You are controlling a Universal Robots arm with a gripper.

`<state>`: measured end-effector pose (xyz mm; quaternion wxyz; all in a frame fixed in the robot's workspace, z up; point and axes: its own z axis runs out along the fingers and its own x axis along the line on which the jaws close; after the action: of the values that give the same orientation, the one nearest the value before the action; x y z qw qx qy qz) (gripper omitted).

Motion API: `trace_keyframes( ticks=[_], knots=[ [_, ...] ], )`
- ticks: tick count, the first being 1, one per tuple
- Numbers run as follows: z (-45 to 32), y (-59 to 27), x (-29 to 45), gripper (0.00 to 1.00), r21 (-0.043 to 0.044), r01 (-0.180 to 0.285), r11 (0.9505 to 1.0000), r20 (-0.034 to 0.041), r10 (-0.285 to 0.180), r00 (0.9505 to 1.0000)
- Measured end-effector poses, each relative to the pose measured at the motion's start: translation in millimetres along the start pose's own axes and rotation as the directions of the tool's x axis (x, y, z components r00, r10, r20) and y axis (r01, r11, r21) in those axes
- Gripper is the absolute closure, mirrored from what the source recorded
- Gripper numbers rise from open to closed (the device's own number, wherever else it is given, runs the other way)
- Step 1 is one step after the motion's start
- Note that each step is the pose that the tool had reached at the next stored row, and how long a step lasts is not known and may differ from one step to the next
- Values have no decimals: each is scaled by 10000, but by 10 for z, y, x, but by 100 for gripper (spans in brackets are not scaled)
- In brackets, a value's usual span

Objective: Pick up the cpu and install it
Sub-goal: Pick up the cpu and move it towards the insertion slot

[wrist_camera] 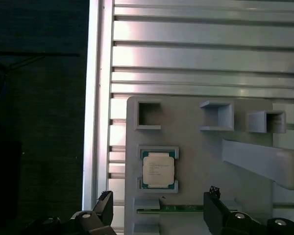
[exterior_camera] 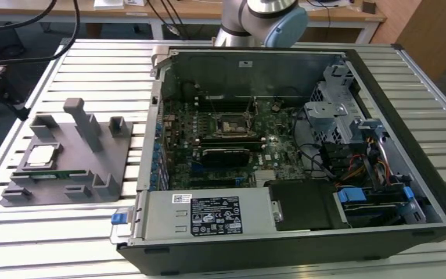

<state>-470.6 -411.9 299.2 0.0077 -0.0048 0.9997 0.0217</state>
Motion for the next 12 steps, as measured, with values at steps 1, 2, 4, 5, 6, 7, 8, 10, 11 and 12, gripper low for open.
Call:
trace_keyframes(
  ticks=[1,2,4,5,6,7,8,10,11,12],
  knots=[
    [17,-1,-8,18,1,0,10000,-1,0,10000],
    [35,-2,-15,18,1,-1,10000,-2,1,10000],
    [73,-4,-29,18,0,-1,10000,1,1,10000],
    [92,-5,-37,18,0,0,10000,0,0,10000],
    [110,-5,-44,18,0,-1,10000,1,1,10000],
    [129,-6,-50,18,0,-1,10000,2,1,10000],
    [146,-7,-55,18,0,-1,10000,1,1,10000],
    [183,-10,-64,18,0,0,10000,0,0,10000],
    [200,-11,-66,18,0,-1,10000,0,1,10000],
    [219,-13,-66,18,0,-1,10000,0,1,10000]
  ],
)
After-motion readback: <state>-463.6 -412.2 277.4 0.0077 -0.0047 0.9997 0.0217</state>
